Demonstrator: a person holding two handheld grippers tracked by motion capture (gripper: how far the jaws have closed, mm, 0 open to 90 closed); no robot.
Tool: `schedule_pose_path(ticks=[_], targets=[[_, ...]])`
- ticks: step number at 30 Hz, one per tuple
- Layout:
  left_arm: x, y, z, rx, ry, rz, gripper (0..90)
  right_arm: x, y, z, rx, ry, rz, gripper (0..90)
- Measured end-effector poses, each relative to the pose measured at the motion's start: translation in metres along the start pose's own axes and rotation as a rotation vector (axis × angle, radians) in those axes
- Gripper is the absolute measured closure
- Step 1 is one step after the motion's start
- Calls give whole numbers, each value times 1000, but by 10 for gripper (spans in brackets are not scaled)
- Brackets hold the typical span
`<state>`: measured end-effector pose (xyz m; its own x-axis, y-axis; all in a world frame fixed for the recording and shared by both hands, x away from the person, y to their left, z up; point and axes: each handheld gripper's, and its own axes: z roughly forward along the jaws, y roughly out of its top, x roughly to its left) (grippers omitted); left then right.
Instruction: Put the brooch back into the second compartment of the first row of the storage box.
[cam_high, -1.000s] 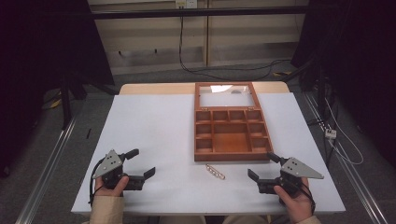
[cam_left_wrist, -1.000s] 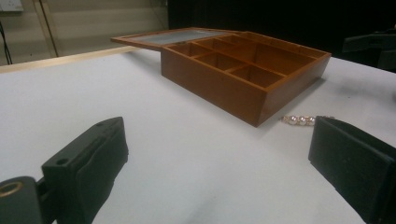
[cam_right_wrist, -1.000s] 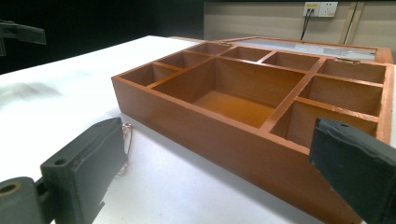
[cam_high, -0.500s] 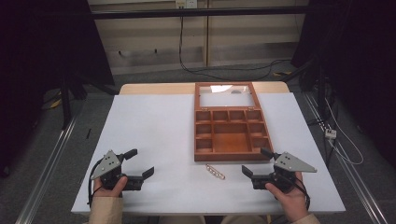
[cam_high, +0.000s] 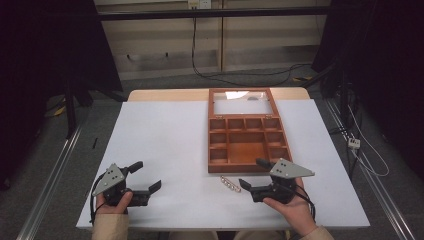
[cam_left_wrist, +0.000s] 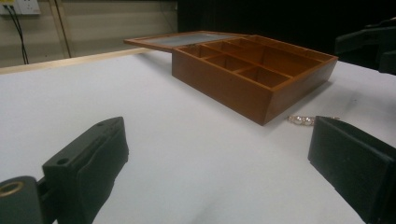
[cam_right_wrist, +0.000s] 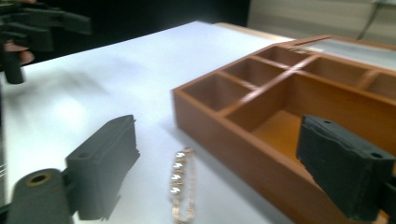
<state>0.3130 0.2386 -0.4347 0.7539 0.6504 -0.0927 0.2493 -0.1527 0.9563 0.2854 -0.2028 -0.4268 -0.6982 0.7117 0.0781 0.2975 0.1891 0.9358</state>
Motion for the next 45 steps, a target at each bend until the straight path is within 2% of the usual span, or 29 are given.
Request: schedule_pose_path(ticks=[1,2,5,8,10,12,13,14,16,18,19,20,21,24,29,34,38,45], targets=[[0,0,0,0,0,0,45,0,0,0,0,0,0,134],[0,0,0,1,-2,0,45,5,1,6,19,25,-1,171],[-1,0,2,-2,-6,-8,45,9,2,12,39,50,-4,213],[0,1,3,-4,-8,-6,45,15,1,25,95,82,-12,290],[-1,1,4,-4,-7,-9,45,17,-1,30,131,101,-20,406],[0,1,3,-4,-11,-3,45,18,-1,32,149,111,-19,405],[0,1,3,-5,-10,-5,45,20,-2,37,172,101,-31,466],[0,1,3,-5,-10,-4,45,20,-2,37,172,101,-31,466],[0,1,2,-7,-9,-5,45,20,-4,45,221,92,-40,508],[0,1,2,-10,-10,-8,45,20,-4,48,236,91,-45,519],[0,1,2,-12,-8,-11,45,20,-6,53,271,94,-43,543],[0,1,2,-15,-8,-13,45,20,-6,53,271,94,-43,543],[1,1,2,-15,-10,-13,45,21,-8,58,305,81,-56,578],[1,1,2,-16,-9,-16,45,20,-10,64,337,58,-60,623],[2,1,2,-15,-11,-14,45,16,-13,69,379,41,-56,642],[2,1,2,-12,-14,-15,45,16,-11,70,389,32,-53,676],[1,1,3,-13,-17,-12,45,13,-11,69,392,40,-53,802],[1,1,3,-13,-19,-13,45,10,-11,69,392,60,-35,807]])
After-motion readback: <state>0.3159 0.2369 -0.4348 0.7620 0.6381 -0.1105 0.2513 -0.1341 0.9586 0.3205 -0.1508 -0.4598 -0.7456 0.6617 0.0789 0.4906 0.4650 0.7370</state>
